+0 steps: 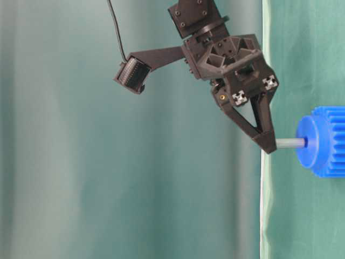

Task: Insert the shaft placed at a random location into the center hole of the medium gear at another random location.
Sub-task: 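Align the held shaft above the gear's center hole with the right gripper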

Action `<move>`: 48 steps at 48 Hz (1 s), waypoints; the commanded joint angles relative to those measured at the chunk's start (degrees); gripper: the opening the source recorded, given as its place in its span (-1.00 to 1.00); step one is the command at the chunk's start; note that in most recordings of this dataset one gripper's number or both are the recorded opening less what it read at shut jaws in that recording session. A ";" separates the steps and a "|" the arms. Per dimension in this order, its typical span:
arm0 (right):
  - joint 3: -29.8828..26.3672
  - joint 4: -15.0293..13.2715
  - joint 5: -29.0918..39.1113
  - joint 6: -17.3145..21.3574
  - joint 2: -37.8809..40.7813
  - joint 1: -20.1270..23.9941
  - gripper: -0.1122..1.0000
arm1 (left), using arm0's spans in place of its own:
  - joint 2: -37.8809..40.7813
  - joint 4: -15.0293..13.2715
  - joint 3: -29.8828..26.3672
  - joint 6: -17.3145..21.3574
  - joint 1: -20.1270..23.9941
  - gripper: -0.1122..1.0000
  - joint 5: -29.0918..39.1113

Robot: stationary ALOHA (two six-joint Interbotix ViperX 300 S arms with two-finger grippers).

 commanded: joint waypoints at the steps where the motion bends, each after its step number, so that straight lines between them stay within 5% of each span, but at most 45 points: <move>1: -1.05 0.26 0.09 -0.26 -0.53 0.09 -0.55 | 0.44 0.09 -1.14 -0.09 0.18 -0.80 -0.26; 48: -0.79 0.26 2.02 -0.53 -2.81 0.62 -0.55 | 0.44 0.09 -1.14 -0.09 0.09 -0.80 -0.26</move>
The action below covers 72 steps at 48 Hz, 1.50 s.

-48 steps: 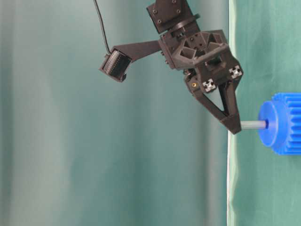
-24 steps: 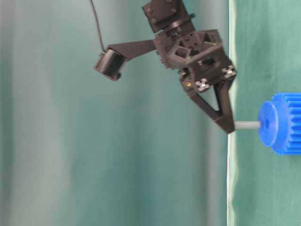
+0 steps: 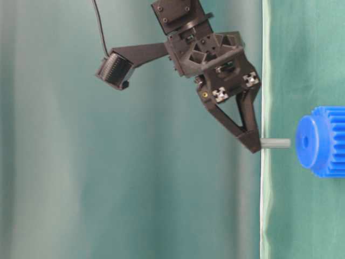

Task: Insert the shaft placed at a random location into the center hole of the medium gear at another random location.
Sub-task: 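Align the held shaft above the gear's center hole with the right gripper, then lower the shaft into the gear's center hole with the right gripper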

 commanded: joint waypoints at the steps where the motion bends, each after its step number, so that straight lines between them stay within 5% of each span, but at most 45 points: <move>1: -0.88 0.26 -0.35 -0.44 0.26 0.09 -0.55 | 0.35 0.18 -1.23 -0.09 0.00 -0.80 -0.26; 72: -1.67 0.26 -2.11 -0.26 6.15 0.09 -0.55 | 0.44 0.18 -1.23 -0.09 0.09 -0.80 -0.26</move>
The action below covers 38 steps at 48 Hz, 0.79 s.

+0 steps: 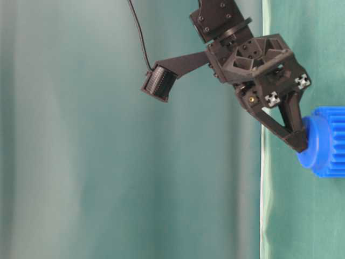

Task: Insert the shaft placed at a random location into the center hole of the medium gear at another random location.
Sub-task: 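Lower the shaft into the gear's center hole with the right gripper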

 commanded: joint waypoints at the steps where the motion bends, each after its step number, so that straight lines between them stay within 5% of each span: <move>1: -0.97 0.18 -0.09 -0.26 -0.70 -0.09 -0.55 | 0.44 0.18 -1.23 -0.09 0.09 -0.80 -0.26; 8: -1.14 0.18 0.00 -0.18 -0.70 -0.09 -0.41 | 0.44 0.18 -1.23 -0.09 0.09 -0.80 -0.26; 20: -1.23 0.18 0.00 -0.09 -1.49 0.26 0.83 | 0.44 0.18 -1.23 -0.09 0.00 -0.80 -0.26; 38: -0.35 0.00 2.20 -0.62 -8.00 0.26 0.72 | 0.44 0.18 -1.23 -0.09 0.09 -0.80 -0.26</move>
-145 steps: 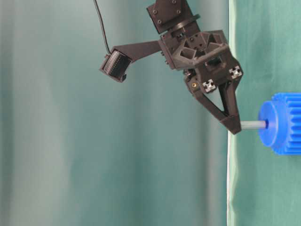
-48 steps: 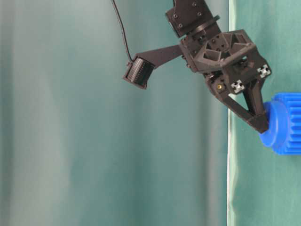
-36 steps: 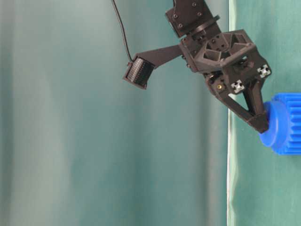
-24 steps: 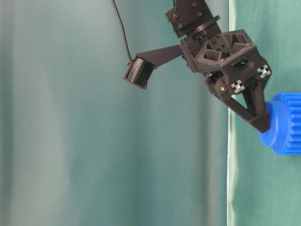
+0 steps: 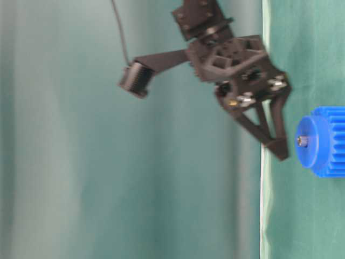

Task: Insert the shaft placed at a random location into the center hole of the medium gear at another random location.

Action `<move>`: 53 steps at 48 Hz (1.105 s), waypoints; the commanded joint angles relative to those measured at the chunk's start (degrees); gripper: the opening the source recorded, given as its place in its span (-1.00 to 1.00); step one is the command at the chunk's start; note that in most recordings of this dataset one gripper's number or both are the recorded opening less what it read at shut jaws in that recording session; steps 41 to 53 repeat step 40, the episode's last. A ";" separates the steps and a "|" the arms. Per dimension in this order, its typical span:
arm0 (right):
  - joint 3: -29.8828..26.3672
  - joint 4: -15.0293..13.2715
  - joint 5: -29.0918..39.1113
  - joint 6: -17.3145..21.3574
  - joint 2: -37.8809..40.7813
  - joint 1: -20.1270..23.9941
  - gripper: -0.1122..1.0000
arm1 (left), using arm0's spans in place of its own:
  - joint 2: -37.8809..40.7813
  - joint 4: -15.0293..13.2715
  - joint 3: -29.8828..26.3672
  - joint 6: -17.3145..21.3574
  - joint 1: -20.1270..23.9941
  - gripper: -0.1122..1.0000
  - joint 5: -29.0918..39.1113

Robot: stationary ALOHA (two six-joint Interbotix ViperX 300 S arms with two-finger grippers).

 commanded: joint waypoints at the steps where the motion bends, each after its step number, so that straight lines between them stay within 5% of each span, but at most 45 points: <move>1: -0.35 0.00 0.53 -0.70 -3.60 0.00 0.72 | 0.53 0.09 -1.14 0.00 0.18 -0.80 -0.26; 53: 5.19 -0.09 2.37 -0.88 -11.95 0.00 0.72 | 0.53 0.09 -1.05 0.00 0.18 -0.80 -0.26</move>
